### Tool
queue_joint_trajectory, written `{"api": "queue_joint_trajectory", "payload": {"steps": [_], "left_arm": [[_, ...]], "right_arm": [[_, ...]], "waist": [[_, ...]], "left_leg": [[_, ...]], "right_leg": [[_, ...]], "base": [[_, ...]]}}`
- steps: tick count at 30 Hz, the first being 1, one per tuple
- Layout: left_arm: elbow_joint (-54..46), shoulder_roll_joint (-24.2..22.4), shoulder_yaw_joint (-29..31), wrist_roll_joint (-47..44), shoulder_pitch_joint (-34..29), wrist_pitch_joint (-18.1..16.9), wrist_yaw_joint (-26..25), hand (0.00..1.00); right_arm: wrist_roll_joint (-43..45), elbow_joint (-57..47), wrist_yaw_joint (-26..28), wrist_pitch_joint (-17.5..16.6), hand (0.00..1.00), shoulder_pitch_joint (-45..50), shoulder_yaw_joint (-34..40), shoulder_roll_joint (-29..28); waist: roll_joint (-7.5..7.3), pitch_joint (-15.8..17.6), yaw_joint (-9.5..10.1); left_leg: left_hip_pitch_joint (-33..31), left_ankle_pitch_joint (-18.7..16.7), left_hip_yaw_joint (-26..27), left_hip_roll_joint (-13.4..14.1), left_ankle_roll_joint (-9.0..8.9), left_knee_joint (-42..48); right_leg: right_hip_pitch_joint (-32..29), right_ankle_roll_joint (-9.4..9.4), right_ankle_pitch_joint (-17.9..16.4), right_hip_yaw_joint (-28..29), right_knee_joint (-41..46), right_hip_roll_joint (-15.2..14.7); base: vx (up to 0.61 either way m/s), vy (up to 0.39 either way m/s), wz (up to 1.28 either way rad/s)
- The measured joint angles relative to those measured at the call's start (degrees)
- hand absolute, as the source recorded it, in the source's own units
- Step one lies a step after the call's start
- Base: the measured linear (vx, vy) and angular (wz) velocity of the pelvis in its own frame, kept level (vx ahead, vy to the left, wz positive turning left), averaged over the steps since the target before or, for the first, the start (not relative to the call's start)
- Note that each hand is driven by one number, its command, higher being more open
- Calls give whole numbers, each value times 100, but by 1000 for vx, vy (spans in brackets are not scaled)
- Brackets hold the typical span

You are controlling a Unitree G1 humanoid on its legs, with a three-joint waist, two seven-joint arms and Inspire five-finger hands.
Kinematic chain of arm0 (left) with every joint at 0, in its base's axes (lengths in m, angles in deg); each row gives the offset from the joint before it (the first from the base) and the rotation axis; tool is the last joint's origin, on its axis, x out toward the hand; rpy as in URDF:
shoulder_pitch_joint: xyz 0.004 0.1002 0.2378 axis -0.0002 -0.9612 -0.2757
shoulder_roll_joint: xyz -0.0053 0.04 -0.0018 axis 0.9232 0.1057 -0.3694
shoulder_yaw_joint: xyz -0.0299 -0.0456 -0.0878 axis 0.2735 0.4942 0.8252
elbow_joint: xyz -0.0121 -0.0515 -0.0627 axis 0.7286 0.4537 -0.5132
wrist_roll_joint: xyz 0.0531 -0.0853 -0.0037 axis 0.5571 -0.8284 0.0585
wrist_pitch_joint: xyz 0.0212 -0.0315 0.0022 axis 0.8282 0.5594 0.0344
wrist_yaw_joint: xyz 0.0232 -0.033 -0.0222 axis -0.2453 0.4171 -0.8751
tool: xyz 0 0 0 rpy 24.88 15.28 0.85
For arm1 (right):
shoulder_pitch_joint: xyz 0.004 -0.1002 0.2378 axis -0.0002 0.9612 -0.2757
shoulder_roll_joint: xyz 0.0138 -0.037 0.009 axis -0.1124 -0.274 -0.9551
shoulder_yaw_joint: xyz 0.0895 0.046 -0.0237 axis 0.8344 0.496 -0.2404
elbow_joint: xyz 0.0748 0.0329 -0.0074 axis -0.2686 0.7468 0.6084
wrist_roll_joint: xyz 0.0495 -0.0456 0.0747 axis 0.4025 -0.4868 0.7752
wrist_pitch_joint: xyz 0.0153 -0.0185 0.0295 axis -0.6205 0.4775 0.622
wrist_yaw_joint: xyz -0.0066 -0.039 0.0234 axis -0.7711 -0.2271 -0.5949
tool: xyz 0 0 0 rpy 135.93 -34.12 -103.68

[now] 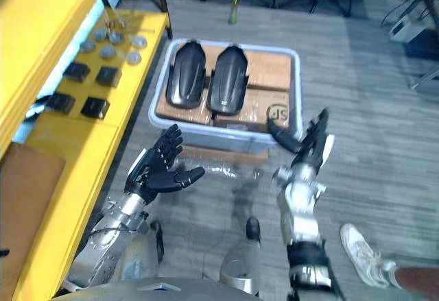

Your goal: Walk over and take three plastic housings, then place them on the shelf

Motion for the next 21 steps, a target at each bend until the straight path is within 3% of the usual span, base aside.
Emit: {"api": "queue_joint_trajectory", "payload": {"steps": [7,13,18,21], "left_arm": [[788,-103,-198,-56,187,-50,-62,100],[1287,-378,-614,-311,588,-365,-24,100],[1699,-615,-882,-389,787,-535,-28,100],[2015,-689,-924,-551,777,-549,-111,100]], "right_arm": [[-20,1330,-119,304,100,-1874,-247,1201],[-23,2508,-45,542,100,-3171,-785,2018],[-30,3186,-56,950,100,-3712,-1006,2381],[-38,3538,-16,1266,100,-3911,-1152,2603]], "waist": [[330,328,334],[788,602,610],[985,734,702],[986,734,759]], "left_leg": [[-333,375,-168,-49,32,-290],[-547,691,-306,-199,58,-577],[-681,789,-352,-331,94,-637],[-753,917,-393,-394,89,-800]], "right_leg": [[-384,-37,108,-131,78,15],[-774,-34,104,-289,407,-112],[-1023,-17,63,-433,666,-269],[-1159,-21,20,-491,724,-328]], "base": [[-53,-22,12],[-31,-15,16],[-29,-1,9],[-32,-21,10]]}}
